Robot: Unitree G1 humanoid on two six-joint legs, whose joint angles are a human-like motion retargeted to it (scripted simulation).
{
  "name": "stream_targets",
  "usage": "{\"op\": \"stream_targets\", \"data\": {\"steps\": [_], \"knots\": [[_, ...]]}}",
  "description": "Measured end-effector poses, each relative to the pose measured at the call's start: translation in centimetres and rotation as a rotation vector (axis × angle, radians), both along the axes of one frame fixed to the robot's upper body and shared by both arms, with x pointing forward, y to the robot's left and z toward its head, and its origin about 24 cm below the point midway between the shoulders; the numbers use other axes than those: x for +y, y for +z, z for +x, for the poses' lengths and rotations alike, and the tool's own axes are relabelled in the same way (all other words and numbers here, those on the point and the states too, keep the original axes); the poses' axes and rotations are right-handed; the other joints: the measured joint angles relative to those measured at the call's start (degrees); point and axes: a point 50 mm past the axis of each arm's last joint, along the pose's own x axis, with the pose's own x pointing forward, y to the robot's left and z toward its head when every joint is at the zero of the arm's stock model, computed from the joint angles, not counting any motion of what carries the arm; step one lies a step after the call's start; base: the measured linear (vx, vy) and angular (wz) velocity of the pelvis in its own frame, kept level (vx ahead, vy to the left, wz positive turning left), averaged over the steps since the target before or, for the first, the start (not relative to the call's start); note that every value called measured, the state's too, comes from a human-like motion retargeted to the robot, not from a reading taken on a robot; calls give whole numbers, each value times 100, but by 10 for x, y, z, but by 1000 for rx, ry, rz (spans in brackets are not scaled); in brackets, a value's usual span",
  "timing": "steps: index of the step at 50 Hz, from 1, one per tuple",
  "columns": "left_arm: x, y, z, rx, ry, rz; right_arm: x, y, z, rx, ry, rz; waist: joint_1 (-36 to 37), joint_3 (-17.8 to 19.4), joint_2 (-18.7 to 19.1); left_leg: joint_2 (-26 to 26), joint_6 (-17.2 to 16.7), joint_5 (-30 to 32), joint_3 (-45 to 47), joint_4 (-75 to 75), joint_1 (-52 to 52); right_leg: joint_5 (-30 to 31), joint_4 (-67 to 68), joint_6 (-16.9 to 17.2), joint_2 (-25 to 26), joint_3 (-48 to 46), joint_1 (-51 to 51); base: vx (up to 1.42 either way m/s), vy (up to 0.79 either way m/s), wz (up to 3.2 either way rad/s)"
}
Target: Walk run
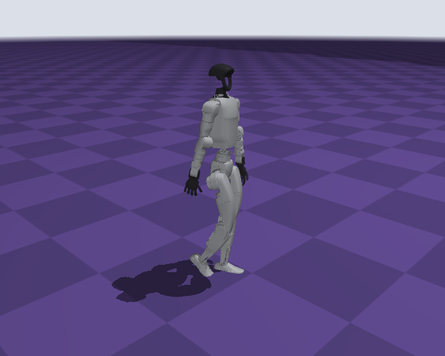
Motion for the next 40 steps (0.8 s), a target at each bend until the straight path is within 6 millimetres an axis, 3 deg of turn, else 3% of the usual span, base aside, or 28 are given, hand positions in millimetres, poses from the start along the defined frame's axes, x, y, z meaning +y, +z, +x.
{"op": "stream_targets", "data": {"steps": [5,8,12,15,16,20,24,25,27,30,35,40], "knots": [[14,7,60,-193,-175,37,-6,-6,21,-90,-34,-74,-472,85,-51,-367,106,-325,265,-134,494,-537,-1488,-241,-563,-462,-662,42,-7,-48],[18,12,85,-277,-240,70,1,-8,30,-115,-102,-55,-576,145,-151,-597,114,-558,478,-177,855,-750,-2689,-337,-921,-1171,-766,51,-16,-60],[18,16,105,-319,-263,70,8,-11,42,-171,-139,-15,-551,181,-145,-679,20,-783,775,-206,1228,-797,-3985,-325,-715,-1783,-948,53,-21,-68],[9,14,107,-300,-265,26,11,-12,46,-196,-111,-19,-597,195,-73,-643,-86,-817,873,-80,1421,-846,-4182,-659,-583,-2077,-843,59,-27,-27],[4,13,104,-285,-273,0,11,-12,46,-196,-98,-24,-696,197,9,-562,-155,-732,808,1,1445,-872,-4032,-938,-588,-2110,-789,62,-29,46],[-16,5,82,-220,-344,-120,5,-11,43,-197,-46,-50,-1194,164,264,-322,-522,52,516,491,1548,-532,-3851,-1572,-499,-1868,-601,71,-34,68],[-31,-4,37,-88,-439,-158,-2,-10,43,-183,-65,-80,-1065,45,142,-263,-1010,2081,637,1741,1263,-867,-3562,-1668,-536,-965,-338,78,-40,-38],[-32,-5,23,-52,-454,-148,-3,-11,46,-185,-71,-87,-934,23,-3,-355,-1055,2507,670,2217,1075,-964,-3522,-1677,-628,-962,-208,68,-40,-136],[-31,-5,-3,30,-458,-117,-6,-13,59,-220,-65,-93,-757,-16,-347,-625,-666,2985,701,3324,547,-1066,-3558,-1707,-779,-804,56,68,-43,-139],[-30,-3,-42,152,-427,-95,-13,-15,91,-321,-44,-102,-797,-53,-601,-780,-239,2253,468,4526,-259,-1226,-3624,-1649,-889,-630,369,55,-35,-69],[-46,6,-97,277,-204,-169,-24,-14,156,-552,57,-124,-536,21,-820,-411,492,965,957,4146,-1090,-1372,-3745,-1601,-751,-330,809,54,-31,-125],[-67,16,-132,359,7,-256,-33,-4,208,-704,129,-128,-189,266,-622,-368,251,938,869,1868,-1418,-1560,-3731,-1582,-203,373,1236,58,-23,-136]]}}
